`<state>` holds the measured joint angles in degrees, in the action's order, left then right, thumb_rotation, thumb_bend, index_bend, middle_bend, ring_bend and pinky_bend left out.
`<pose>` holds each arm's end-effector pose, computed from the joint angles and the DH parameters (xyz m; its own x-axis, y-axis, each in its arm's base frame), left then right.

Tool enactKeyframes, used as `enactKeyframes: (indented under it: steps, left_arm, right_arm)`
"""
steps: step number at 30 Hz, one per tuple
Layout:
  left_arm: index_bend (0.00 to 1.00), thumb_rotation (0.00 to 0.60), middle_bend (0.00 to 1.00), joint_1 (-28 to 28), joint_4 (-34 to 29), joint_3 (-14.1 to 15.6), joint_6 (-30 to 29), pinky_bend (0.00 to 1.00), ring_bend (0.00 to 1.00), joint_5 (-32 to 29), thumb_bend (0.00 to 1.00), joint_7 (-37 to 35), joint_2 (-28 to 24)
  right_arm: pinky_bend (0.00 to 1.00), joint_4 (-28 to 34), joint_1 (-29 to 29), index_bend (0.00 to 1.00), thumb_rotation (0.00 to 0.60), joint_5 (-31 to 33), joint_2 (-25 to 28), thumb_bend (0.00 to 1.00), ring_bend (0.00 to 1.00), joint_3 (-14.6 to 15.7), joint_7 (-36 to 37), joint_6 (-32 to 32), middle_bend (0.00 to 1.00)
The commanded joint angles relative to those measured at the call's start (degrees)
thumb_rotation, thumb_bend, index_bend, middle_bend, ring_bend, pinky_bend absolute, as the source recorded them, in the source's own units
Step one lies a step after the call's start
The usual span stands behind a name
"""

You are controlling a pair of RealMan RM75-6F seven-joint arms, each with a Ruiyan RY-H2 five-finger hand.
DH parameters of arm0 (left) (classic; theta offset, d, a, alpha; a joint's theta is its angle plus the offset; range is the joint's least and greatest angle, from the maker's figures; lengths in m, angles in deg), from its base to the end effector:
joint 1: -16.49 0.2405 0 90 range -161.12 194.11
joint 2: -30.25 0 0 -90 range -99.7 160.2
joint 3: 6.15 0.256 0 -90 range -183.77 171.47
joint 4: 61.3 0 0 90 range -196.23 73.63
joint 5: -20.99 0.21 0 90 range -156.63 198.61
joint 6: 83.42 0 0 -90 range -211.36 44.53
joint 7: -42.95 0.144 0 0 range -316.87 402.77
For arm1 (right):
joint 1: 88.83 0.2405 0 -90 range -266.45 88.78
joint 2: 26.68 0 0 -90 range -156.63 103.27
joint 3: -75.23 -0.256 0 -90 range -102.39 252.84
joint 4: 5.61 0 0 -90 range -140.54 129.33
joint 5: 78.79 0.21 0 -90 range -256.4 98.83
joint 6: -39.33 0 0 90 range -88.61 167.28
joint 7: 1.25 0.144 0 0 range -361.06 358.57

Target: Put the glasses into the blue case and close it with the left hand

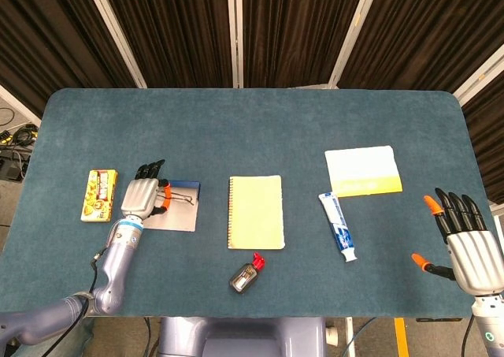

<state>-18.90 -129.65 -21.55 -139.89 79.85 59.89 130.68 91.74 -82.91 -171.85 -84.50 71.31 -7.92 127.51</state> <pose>-0.2109 0.3515 -0.0422 0.3091 0.2492 0.9178 0.9510 -0.0715 -0.3008 -0.2765 -0.1874 0.1876 0.5161 0.0968 0.8510 -0.8387 -0.1446 0.5251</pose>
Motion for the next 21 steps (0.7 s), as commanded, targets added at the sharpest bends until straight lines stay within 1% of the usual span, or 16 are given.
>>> enactKeyframes:
  steps: [1, 2, 3, 5, 6, 8, 14, 21]
  left_arm:
    - [0.39, 0.6, 0.0, -0.13, 0.87, 0.02, -0.25, 0.0, 0.0, -0.26, 0.41, -0.1, 0.53]
    - [0.31, 0.6, 0.0, -0.16, 1.24, -0.01, -0.39, 0.0, 0.0, -0.29, 0.39, -0.29, 0.75]
    - [0.2, 0.6, 0.0, -0.16, 1.56, -0.07, -0.61, 0.0, 0.0, -0.18, 0.34, -0.66, 0.96]
    - [0.06, 0.6, 0.0, -0.03, 2.23, -0.03, -1.54, 0.0, 0.0, 0.87, 0.29, -1.99, 1.31]
    - [0.02, 0.6, 0.0, 0.04, 2.6, 0.13, -1.95, 0.0, 0.0, 1.46, 0.26, -2.51, 1.41]
    - [0.0, 0.6, 0.0, 0.22, 2.73, 0.41, -2.5, 0.0, 0.0, 2.04, 0.24, -2.85, 1.37]
    - [0.0, 0.6, 0.0, 0.04, 1.69, 1.2, -3.01, 0.0, 0.0, 4.03, 0.17, -3.2, 0.42]
    - [0.0, 0.6, 0.0, -1.42, 2.85, 1.44, 0.1, 0.0, 0.0, 2.82, 0.16, -1.45, 0.17]
  right_arm:
    - [0.0, -0.01, 0.01, 0.0, 0.6, 0.03, 0.02, 0.0, 0.0, -0.01, 0.04, -0.01, 0.0]
    - [0.0, -0.02, 0.02, 0.0, 0.6, 0.05, 0.02, 0.0, 0.0, -0.02, 0.03, -0.02, 0.0]
    - [0.0, -0.03, 0.02, 0.0, 0.6, 0.05, 0.02, 0.0, 0.0, -0.01, 0.03, -0.03, 0.0]
    - [0.0, -0.06, 0.04, 0.0, 0.6, 0.08, 0.01, 0.0, 0.0, -0.02, 0.04, -0.04, 0.0]
    - [0.0, -0.07, 0.05, 0.0, 0.6, 0.07, 0.0, 0.0, 0.0, -0.02, 0.07, -0.05, 0.0]
    - [0.0, -0.09, 0.09, 0.0, 0.6, 0.08, -0.01, 0.0, 0.0, -0.01, 0.07, -0.12, 0.0]
    - [0.0, -0.01, 0.05, 0.0, 0.6, 0.04, -0.03, 0.0, 0.0, 0.06, -0.05, -0.06, 0.0]
    - [0.0, -0.12, 0.18, 0.0, 0.6, 0.47, -0.14, 0.0, 0.0, -0.05, -0.19, -0.38, 0.0]
